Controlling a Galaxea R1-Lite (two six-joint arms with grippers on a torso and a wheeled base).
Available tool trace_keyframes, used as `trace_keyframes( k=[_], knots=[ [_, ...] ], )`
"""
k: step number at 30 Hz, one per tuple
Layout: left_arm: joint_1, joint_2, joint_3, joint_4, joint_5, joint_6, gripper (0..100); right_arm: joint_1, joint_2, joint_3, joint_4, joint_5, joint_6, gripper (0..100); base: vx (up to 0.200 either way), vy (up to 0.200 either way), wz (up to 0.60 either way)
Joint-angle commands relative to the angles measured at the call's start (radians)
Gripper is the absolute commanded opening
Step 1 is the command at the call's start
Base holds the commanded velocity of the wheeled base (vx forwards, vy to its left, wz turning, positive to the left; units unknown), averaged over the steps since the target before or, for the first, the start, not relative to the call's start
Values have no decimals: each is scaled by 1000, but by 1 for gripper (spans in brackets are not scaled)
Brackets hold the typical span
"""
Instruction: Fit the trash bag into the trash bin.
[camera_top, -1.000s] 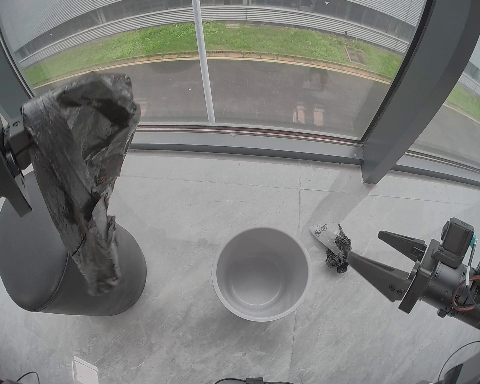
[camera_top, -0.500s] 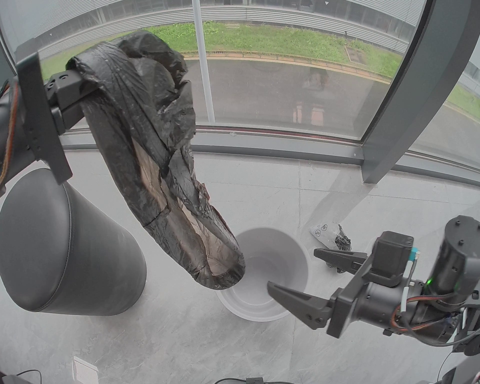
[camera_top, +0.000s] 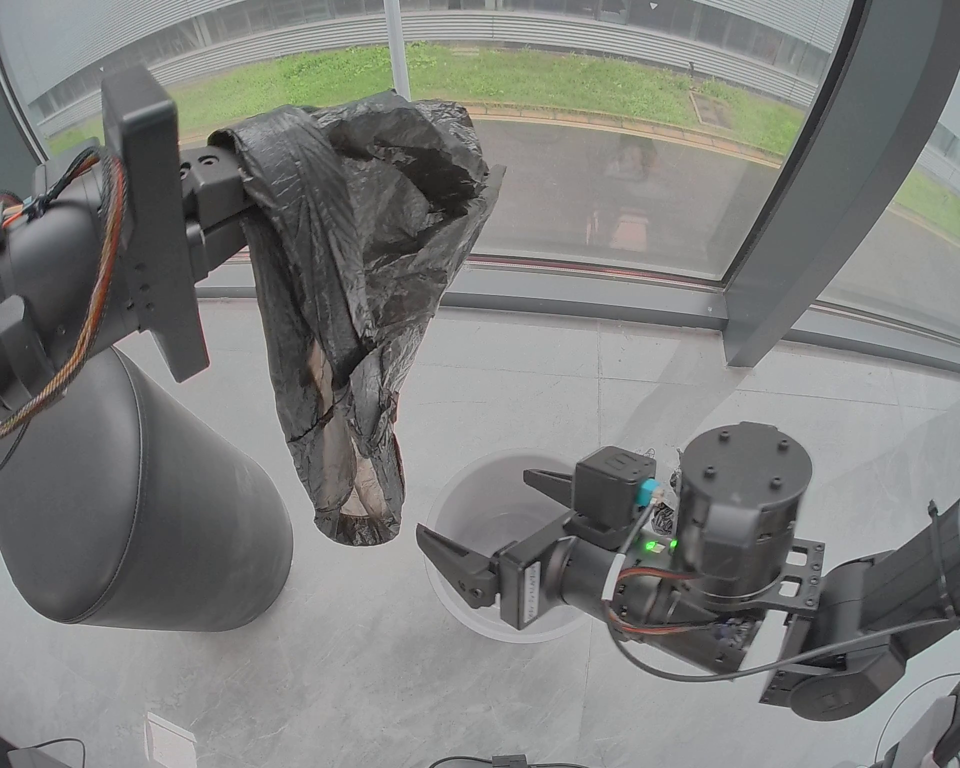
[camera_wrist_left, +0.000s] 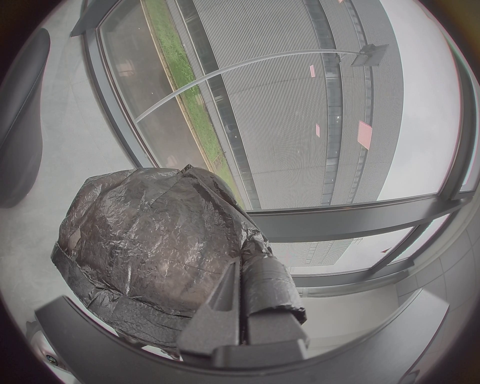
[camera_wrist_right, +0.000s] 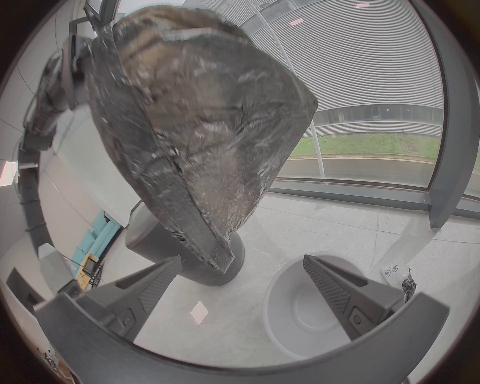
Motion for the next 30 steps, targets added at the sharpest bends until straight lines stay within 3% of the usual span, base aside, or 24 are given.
trace_keyframes(
  k=[1,11,15,18,30],
  knots=[
    [-14,14,-17,-1,8,0,0,20,147,-81,-10,-29,-5,100,0,0,0],
    [-12,19,-17,-1,8,1,0,45,206,-121,-11,-52,-13,100,0,0,0],
    [-12,11,-9,-1,7,1,0,32,279,-224,-11,-198,-18,100,0,0,0],
    [-12,-1,-8,-1,4,3,0,35,287,-249,-11,-239,-22,100,0,0,0],
    [-8,-4,-3,1,5,15,0,35,330,-268,-50,-250,-94,100,0,0,0]
  ],
)
